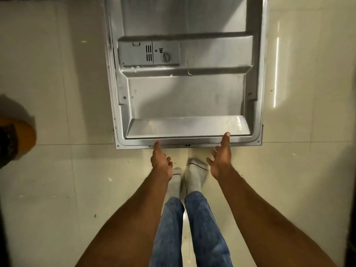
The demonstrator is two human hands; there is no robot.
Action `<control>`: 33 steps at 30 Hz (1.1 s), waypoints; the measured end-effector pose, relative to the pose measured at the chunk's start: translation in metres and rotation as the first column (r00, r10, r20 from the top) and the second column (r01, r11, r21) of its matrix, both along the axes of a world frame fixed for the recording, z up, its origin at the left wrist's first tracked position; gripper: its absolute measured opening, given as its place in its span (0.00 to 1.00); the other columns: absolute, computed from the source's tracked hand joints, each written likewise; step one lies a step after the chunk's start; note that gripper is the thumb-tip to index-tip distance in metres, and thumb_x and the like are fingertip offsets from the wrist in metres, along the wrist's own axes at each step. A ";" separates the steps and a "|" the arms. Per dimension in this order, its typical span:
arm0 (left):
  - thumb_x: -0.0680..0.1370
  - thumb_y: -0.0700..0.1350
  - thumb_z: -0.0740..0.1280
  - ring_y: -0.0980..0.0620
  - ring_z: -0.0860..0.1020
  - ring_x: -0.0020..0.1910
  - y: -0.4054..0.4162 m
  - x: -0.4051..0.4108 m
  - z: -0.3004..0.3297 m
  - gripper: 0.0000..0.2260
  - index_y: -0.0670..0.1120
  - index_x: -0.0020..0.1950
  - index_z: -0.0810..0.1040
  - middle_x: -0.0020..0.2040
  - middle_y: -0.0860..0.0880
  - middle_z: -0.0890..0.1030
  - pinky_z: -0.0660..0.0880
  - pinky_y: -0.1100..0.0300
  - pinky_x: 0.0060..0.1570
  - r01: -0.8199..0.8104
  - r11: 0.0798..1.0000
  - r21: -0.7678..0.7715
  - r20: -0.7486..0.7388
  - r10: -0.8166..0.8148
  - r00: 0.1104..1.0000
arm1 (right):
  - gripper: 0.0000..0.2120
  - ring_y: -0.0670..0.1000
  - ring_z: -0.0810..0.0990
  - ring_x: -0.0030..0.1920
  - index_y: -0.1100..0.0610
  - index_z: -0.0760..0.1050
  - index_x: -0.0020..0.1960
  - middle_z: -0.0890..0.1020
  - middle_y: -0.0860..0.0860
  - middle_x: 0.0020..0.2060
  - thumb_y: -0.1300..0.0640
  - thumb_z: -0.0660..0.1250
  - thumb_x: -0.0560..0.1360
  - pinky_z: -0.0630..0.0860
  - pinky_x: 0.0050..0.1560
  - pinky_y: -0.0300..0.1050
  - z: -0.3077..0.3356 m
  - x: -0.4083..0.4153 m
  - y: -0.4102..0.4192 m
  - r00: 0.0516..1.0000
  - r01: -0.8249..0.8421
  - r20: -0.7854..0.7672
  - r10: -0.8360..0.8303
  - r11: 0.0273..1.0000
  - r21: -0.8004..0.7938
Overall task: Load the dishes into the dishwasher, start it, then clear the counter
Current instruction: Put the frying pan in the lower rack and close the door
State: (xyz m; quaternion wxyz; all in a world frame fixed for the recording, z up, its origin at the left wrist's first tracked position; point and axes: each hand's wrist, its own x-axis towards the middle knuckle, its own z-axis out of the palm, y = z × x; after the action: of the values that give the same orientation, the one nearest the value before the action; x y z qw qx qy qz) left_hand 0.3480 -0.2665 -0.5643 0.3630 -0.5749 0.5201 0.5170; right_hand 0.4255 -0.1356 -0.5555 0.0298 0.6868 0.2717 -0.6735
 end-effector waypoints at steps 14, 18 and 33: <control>0.74 0.65 0.66 0.45 0.71 0.67 0.015 0.016 -0.077 0.34 0.51 0.75 0.65 0.71 0.45 0.70 0.68 0.52 0.66 -0.150 0.985 0.089 -0.095 0.159 0.983 | 0.42 0.55 0.56 0.77 0.45 0.50 0.79 0.53 0.52 0.79 0.29 0.61 0.72 0.60 0.73 0.61 -0.083 -0.007 -0.026 0.965 0.261 -0.003 -0.263 0.960 -0.097; 0.70 0.68 0.68 0.44 0.71 0.66 0.016 0.023 -0.105 0.40 0.52 0.76 0.61 0.72 0.46 0.68 0.66 0.51 0.69 -0.285 0.947 0.147 -0.113 0.303 0.946 | 0.43 0.58 0.58 0.76 0.43 0.53 0.78 0.57 0.54 0.77 0.31 0.66 0.70 0.63 0.71 0.63 -0.111 -0.002 -0.035 0.935 0.336 -0.079 -0.345 0.936 -0.108; 0.66 0.68 0.70 0.46 0.66 0.72 0.013 0.031 -0.124 0.35 0.59 0.71 0.69 0.73 0.49 0.68 0.62 0.42 0.71 -0.305 0.928 0.214 -0.319 0.362 0.876 | 0.21 0.59 0.78 0.56 0.51 0.75 0.57 0.78 0.57 0.59 0.46 0.75 0.68 0.80 0.56 0.59 -0.118 -0.005 -0.032 0.866 0.469 -0.154 -0.476 0.880 -0.079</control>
State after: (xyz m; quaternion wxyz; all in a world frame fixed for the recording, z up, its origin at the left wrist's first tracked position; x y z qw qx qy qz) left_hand 0.3786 -0.2530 -0.6888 0.2133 -0.5234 0.4271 0.7058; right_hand 0.4209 -0.1675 -0.6737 -0.1453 0.6722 0.0837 -0.7211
